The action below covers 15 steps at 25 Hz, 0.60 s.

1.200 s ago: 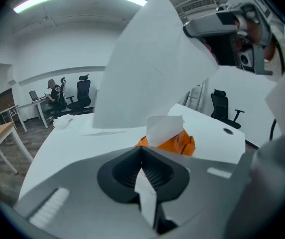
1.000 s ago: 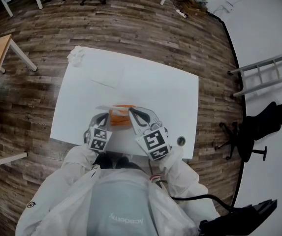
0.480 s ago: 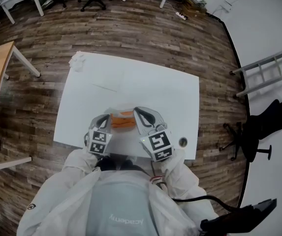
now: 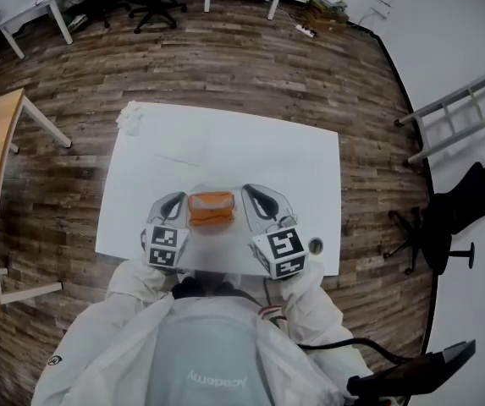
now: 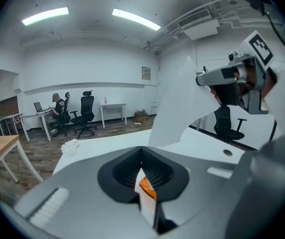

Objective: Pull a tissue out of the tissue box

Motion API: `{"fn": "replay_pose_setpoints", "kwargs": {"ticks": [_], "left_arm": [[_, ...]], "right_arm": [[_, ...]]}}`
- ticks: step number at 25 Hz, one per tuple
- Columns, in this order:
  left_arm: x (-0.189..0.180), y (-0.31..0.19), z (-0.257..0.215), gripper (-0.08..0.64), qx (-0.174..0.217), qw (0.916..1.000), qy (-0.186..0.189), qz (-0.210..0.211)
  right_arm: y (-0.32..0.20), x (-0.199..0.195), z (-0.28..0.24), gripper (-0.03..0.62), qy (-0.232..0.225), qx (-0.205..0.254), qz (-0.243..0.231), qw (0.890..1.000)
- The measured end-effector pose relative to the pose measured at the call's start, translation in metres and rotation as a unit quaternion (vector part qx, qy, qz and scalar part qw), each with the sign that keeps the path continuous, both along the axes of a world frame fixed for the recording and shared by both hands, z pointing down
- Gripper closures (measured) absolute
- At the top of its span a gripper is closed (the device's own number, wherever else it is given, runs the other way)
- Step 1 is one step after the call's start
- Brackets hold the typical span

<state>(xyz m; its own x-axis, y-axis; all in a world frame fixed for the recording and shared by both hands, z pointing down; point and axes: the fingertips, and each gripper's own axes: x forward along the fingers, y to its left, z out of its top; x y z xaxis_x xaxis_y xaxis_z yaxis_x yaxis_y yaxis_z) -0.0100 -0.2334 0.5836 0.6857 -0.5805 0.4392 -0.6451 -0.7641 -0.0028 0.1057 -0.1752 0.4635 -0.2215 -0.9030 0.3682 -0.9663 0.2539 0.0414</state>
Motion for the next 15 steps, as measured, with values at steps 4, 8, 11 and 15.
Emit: {"fn": "replay_pose_setpoints", "kwargs": {"ticks": [4, 8, 11, 15], "left_arm": [[-0.002, -0.01, -0.017, 0.56, 0.015, 0.9998, 0.009, -0.009], [-0.006, -0.016, -0.034, 0.56, 0.033, 0.9993, 0.014, -0.013], [-0.006, -0.019, -0.048, 0.56, 0.036, 0.9989, 0.026, -0.015], [-0.005, -0.023, -0.068, 0.56, 0.039, 0.9979, 0.049, -0.018]], "right_arm": [[0.003, 0.015, -0.005, 0.592, -0.006, 0.01, 0.02, 1.0], [0.008, 0.027, -0.005, 0.592, -0.011, 0.017, 0.041, 0.999], [0.01, 0.036, -0.005, 0.592, -0.017, 0.021, 0.055, 0.998], [0.011, 0.045, -0.004, 0.592, -0.021, 0.027, 0.07, 0.997]]}}
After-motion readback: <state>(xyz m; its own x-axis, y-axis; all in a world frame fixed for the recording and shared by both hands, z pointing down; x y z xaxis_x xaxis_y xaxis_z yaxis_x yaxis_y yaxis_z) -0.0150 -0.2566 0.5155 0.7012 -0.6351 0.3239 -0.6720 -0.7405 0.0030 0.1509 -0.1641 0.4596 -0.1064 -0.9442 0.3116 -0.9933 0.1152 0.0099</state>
